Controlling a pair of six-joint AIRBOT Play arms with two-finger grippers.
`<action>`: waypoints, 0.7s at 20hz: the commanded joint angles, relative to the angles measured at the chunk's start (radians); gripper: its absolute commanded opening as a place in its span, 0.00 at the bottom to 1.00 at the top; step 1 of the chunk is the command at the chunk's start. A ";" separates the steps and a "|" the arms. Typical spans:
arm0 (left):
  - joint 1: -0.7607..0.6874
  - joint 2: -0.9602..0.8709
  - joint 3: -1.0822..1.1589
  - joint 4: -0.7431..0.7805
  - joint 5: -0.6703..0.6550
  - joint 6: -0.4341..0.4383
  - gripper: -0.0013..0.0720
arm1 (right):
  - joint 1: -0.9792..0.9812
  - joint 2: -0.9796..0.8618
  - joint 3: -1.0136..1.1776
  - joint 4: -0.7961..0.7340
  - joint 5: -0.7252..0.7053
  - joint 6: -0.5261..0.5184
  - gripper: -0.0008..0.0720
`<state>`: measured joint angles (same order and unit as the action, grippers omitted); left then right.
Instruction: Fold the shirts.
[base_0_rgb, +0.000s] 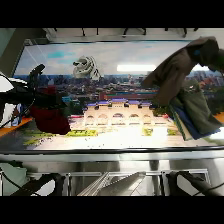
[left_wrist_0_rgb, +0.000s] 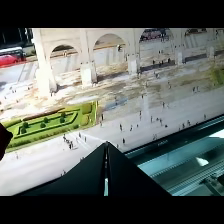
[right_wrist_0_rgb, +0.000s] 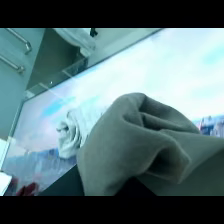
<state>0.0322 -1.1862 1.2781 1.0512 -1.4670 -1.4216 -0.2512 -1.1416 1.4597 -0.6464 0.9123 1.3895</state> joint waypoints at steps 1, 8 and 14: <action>0.022 -0.012 0.001 0.004 -0.013 0.008 0.03 | -0.015 -0.168 0.232 -0.025 -0.007 -0.014 0.05; 0.064 -0.071 0.001 0.003 -0.034 0.008 0.03 | -0.116 -0.333 0.480 -0.034 -0.005 -0.013 0.05; 0.064 -0.073 0.001 0.004 -0.023 0.008 0.03 | -0.216 -0.338 0.486 -0.069 0.138 -0.008 0.05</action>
<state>0.0948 -1.2568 1.2781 1.0546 -1.4956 -1.4136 -0.4225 -1.4704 1.9320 -0.6933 0.9752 1.3769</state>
